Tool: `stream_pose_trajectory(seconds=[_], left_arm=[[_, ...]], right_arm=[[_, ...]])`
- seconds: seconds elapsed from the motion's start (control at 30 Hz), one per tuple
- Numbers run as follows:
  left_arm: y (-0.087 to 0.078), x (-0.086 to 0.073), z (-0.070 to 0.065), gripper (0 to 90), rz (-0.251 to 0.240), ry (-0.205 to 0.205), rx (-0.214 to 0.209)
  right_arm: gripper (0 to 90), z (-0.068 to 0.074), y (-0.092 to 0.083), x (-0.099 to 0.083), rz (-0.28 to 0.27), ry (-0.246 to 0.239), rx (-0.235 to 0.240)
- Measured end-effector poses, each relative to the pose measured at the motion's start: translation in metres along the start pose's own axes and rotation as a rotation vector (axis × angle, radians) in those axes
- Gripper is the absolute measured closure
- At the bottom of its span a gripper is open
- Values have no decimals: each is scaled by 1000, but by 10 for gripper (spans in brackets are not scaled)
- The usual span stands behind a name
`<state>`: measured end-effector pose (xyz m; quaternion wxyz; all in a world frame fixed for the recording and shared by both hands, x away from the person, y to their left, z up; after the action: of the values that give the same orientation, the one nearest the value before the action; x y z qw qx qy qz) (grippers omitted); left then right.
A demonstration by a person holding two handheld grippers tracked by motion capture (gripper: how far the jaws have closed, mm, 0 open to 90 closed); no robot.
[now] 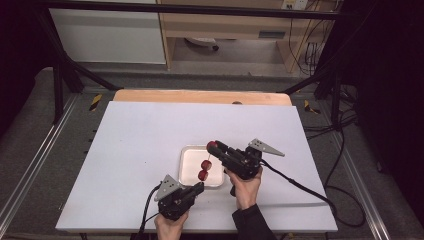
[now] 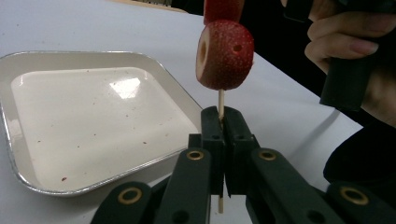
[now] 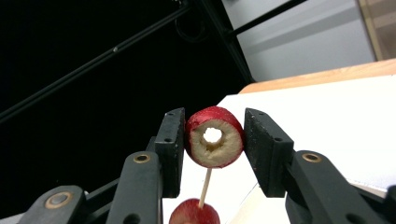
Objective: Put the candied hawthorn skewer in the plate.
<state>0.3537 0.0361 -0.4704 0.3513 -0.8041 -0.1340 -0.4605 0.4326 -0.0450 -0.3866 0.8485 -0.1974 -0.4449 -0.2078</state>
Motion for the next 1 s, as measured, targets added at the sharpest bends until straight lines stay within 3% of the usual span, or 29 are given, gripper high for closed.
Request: stream_pose_trajectory(seconds=[0.17, 0.33, 0.4, 0.53, 0.7, 0.87, 1.0], left_arm=[[0, 0, 1, 882, 7, 8, 12], [-1, 5, 2, 884, -3, -3, 14], [1, 4, 3, 884, 11, 11, 25], [0, 5, 6, 882, 12, 19, 24], [-1, 2, 16, 882, 40, 18, 48], [-3, 4, 24, 881, 66, 36, 68], [-6, 7, 34, 881, 90, 52, 98]], right_arm=[[602, 0, 1, -3, 18, -4, 5], [604, 4, 3, -17, 74, -12, 23], [604, 3, 4, -22, 81, -27, 5], [589, 3, 3, -21, 104, -30, 14], [413, -2, -6, -12, 122, -82, -26], [217, -20, -15, -19, 232, -163, -123], [123, -34, -26, -30, 313, -214, -164]])
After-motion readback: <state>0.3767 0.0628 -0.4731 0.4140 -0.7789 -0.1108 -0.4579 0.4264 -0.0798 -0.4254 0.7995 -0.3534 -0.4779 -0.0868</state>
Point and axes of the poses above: each handheld gripper's, and its own axes: y roughly forward along the jaws, x roughly out of its top, z roughly to its left, the point moved 10 cm from there along y, roughly forward along the jaws, and after that the axes turned 8 degrees about z, right-handed, at the moved point
